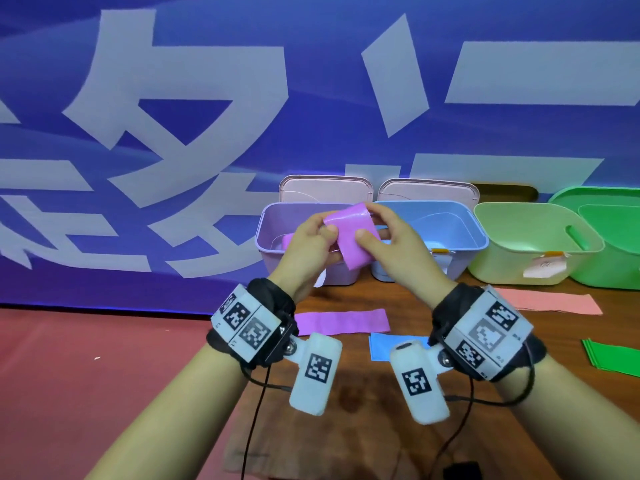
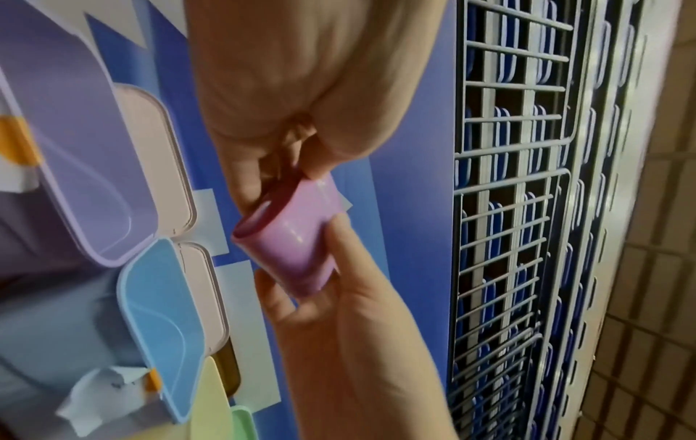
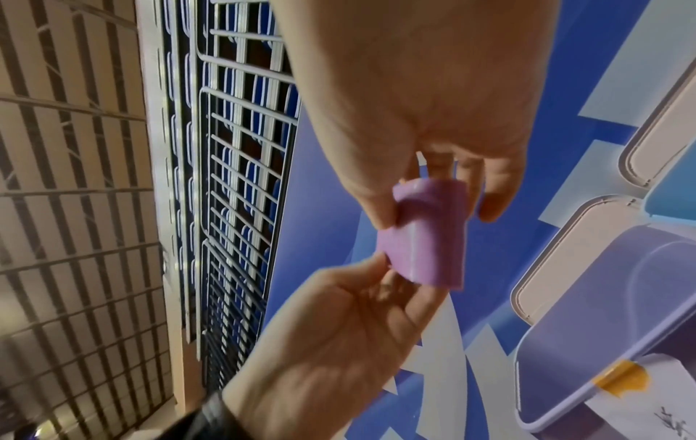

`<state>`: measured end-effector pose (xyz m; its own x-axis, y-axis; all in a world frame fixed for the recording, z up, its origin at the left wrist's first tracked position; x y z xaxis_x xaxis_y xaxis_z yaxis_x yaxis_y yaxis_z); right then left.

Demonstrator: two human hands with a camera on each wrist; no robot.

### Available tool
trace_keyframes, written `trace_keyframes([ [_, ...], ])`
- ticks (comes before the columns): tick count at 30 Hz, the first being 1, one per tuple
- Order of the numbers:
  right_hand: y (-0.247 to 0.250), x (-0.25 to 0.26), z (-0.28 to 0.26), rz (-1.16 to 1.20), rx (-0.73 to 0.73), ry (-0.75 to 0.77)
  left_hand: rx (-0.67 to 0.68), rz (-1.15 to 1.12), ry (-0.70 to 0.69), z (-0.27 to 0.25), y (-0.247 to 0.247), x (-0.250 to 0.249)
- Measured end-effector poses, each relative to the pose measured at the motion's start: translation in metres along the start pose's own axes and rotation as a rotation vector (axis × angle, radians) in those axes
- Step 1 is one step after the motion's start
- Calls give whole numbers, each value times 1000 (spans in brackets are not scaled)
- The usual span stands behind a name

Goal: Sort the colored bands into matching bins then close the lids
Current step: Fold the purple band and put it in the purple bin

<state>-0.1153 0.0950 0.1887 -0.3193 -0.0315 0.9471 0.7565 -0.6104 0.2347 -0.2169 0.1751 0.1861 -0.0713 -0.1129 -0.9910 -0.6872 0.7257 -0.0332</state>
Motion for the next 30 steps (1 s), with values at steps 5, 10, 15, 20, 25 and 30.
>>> trace_keyframes([
  [5, 3, 3, 0, -17, -39, 143, 74, -278, 39, -1, -5, 1],
  [10, -7, 10, -3, -104, 75, 261, 49, -429, 10, 6, -2, 7],
  [15, -10, 17, -5, 25, 35, 245, -9, -447, -48, 7, -3, 13],
  [20, -1, 14, 5, 82, -109, 156, -115, -331, -118, 4, -8, 9],
  [25, 14, 14, 20, 28, -94, 153, -143, -271, -101, 10, -14, 7],
  [30, 28, 10, 38, -73, -82, 128, -98, -115, -97, 31, -20, 4],
])
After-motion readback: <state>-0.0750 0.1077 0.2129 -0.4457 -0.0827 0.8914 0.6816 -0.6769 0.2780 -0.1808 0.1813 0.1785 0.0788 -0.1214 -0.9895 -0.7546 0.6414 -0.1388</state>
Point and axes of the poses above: each hand's wrist, its own z-axis towards the middle knuckle, its own y-axis out of the back of the hand, x = y × z, the point moved 3 cm from there along z, towards the middle knuckle, and after that the axes turned 11 degrees about z, right-handed, at the moved point
